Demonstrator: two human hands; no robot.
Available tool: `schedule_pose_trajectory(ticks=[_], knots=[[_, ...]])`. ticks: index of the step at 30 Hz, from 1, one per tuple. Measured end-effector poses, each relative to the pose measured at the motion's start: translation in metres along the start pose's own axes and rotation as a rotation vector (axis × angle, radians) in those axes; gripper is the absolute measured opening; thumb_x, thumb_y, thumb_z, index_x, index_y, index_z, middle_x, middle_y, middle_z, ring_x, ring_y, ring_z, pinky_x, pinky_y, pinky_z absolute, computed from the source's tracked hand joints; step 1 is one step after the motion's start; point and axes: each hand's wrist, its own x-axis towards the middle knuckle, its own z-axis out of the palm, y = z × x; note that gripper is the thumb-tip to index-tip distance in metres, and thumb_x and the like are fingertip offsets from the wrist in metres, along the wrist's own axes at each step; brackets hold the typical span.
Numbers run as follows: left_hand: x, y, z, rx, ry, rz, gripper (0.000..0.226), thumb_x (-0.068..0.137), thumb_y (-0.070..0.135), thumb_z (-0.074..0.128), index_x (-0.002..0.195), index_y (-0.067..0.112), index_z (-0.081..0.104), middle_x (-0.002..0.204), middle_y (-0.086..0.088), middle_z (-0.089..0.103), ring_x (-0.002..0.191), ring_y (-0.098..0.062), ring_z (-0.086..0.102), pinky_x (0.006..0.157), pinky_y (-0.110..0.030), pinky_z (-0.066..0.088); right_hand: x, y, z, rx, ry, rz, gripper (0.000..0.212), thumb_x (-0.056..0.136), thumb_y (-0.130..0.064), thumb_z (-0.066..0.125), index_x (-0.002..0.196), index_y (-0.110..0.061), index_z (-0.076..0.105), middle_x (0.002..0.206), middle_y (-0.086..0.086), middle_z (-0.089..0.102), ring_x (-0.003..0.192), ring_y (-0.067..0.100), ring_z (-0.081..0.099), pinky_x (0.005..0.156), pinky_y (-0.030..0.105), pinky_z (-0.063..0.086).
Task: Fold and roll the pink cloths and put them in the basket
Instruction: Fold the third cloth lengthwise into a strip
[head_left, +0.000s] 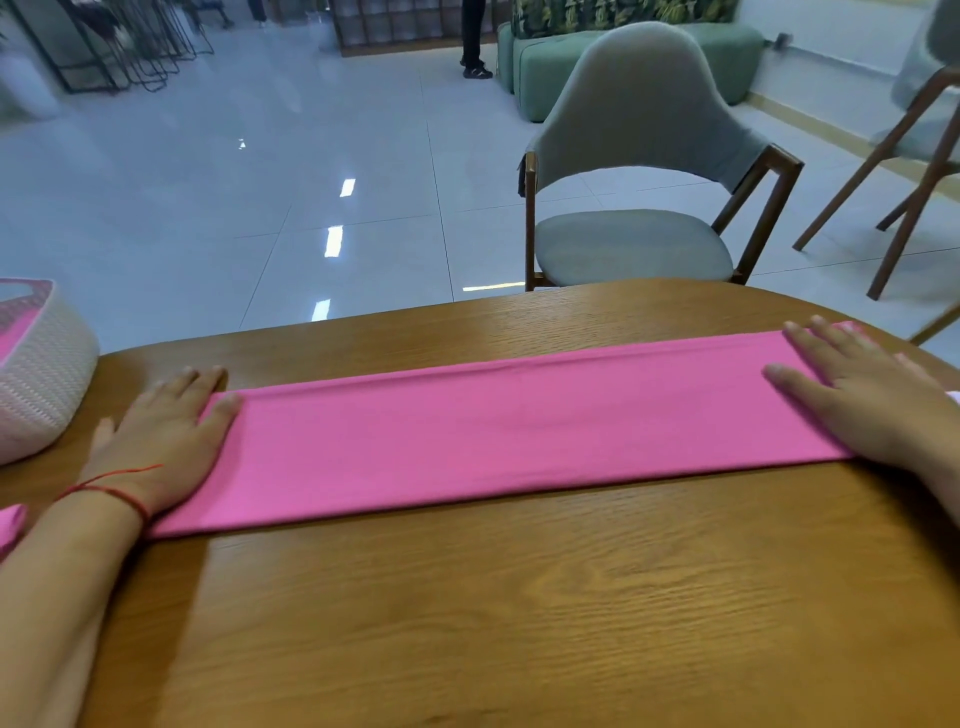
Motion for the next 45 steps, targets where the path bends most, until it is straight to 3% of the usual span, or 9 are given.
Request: schedule_pose_trajectory(ticks=[6,9,11,16,19,23,31,37,45], knots=[[-0.001,-0.013,-0.002,-0.002,0.08,-0.147,0.072,0.099,0.072,0.016,0.157,0.035,0.037,0.171,0.006,0.026,0.155,-0.029,0.027,0.12,-0.066,0.023,0.001,0.012,0.001,0.007,0.029,0.1,0.098,0.083,-0.1,-0.001,0.166,-0.049,0.001,0.177,-0.012,-0.002,0.164,0.026,0.008,0.127,0.064,0.015],[-0.021,0.002,-0.006,0.089,0.232,0.026,0.066,0.097,0.062,0.024,0.146,0.027,0.052,0.16,-0.002,0.046,0.146,-0.032,0.041,0.114,-0.062,0.031,0.003,0.024,0.004,-0.047,0.128,0.092,0.1,0.086,-0.097,0.001,0.167,-0.041,0.021,0.176,-0.007,0.017,0.16,0.029,0.025,0.125,0.068,0.023],[-0.043,0.033,-0.002,0.026,0.21,0.203,0.073,0.094,0.063,0.025,0.147,0.022,0.055,0.157,-0.008,0.05,0.144,-0.031,0.046,0.116,-0.056,0.035,-0.003,0.011,0.004,-0.084,0.177,0.047,0.099,0.089,-0.093,0.003,0.163,-0.035,0.034,0.172,-0.003,0.031,0.156,0.028,0.033,0.124,0.065,0.027],[-0.092,0.155,0.021,-0.015,0.073,0.426,0.091,0.087,0.075,0.007,0.161,0.029,0.035,0.171,0.0,0.027,0.157,-0.023,0.025,0.126,-0.045,0.023,-0.049,-0.108,0.012,-0.015,0.004,-0.276,0.092,0.089,-0.089,0.008,0.167,-0.042,0.021,0.177,-0.01,0.015,0.162,0.02,0.018,0.13,0.052,0.021],[-0.114,0.218,0.031,-0.002,0.054,0.476,0.083,0.092,0.071,0.008,0.162,0.031,0.029,0.173,0.001,0.021,0.158,-0.025,0.02,0.125,-0.052,0.021,-0.07,-0.173,0.026,-0.001,-0.019,-0.434,0.088,0.088,-0.083,0.008,0.167,-0.045,0.017,0.177,-0.014,0.01,0.163,0.018,0.013,0.129,0.053,0.017],[-0.127,0.263,0.047,0.044,0.049,0.511,0.07,0.1,0.051,0.006,0.165,0.03,0.018,0.175,0.001,0.013,0.161,-0.027,0.011,0.125,-0.06,0.016,-0.08,-0.216,0.035,-0.005,0.021,-0.49,0.084,0.087,-0.058,0.003,0.167,-0.037,0.019,0.178,-0.006,0.012,0.163,0.021,0.014,0.129,0.054,0.018],[-0.093,0.2,0.033,0.047,-0.046,0.499,0.058,0.108,0.054,0.008,0.163,0.046,-0.008,0.173,0.014,-0.012,0.161,-0.022,-0.012,0.127,-0.062,0.0,-0.048,-0.15,0.024,-0.002,-0.064,-0.475,0.08,0.088,-0.058,0.009,0.166,-0.051,-0.002,0.175,-0.02,-0.01,0.162,0.005,-0.008,0.132,0.048,0.004],[-0.054,0.095,0.017,0.043,-0.05,0.331,0.065,0.097,0.076,0.001,0.158,0.058,-0.01,0.172,0.018,-0.009,0.161,-0.02,-0.008,0.128,-0.058,-0.001,-0.019,-0.045,0.002,-0.057,-0.082,-0.306,0.075,0.088,-0.066,0.006,0.16,-0.06,-0.01,0.174,-0.019,-0.015,0.161,0.005,-0.009,0.13,0.048,0.003],[-0.028,0.011,0.009,0.067,0.021,0.161,0.095,0.084,0.084,-0.006,0.166,0.039,0.008,0.175,0.0,0.008,0.161,-0.028,0.01,0.13,-0.052,0.009,-0.012,0.005,-0.007,-0.067,-0.023,-0.116,0.085,0.088,-0.083,-0.003,0.166,-0.049,-0.004,0.174,-0.015,-0.007,0.163,0.012,-0.001,0.13,0.055,0.01]])
